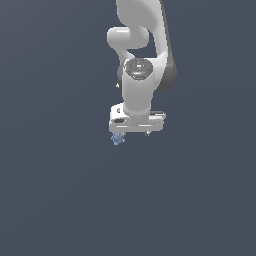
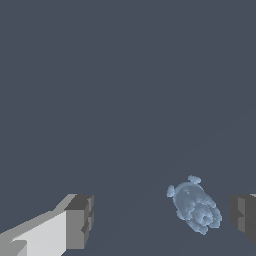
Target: Pick up the object and move it to a goal position.
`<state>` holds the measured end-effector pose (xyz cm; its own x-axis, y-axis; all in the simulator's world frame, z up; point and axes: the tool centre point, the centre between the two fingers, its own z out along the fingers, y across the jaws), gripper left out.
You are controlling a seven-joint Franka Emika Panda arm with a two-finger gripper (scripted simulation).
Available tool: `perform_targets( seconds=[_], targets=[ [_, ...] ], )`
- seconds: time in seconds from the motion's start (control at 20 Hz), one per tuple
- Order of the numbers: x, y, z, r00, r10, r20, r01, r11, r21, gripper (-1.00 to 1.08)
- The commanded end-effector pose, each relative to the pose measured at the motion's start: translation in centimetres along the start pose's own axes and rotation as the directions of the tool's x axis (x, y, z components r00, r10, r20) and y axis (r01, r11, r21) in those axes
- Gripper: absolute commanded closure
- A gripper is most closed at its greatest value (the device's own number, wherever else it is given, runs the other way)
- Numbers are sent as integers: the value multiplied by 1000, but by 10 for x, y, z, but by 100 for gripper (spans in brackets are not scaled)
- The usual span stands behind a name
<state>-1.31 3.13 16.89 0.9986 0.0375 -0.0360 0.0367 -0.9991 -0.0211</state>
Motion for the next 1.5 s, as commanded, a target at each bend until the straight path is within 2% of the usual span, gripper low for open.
perform_targets(
  seconds=[0.0,0.4,0.75,1.1,1.45],
  targets=[
    [0,0,0,1000,0,0,0,1000,0,-92],
    [8,28,-16,998,50,-32,-50,999,12,-92],
    [6,29,-13,999,36,-32,-36,999,10,-92],
    [-3,39,0,999,-29,-33,29,1000,2,-92],
    [-21,54,23,988,-151,-32,150,989,-12,-92]
  ],
)
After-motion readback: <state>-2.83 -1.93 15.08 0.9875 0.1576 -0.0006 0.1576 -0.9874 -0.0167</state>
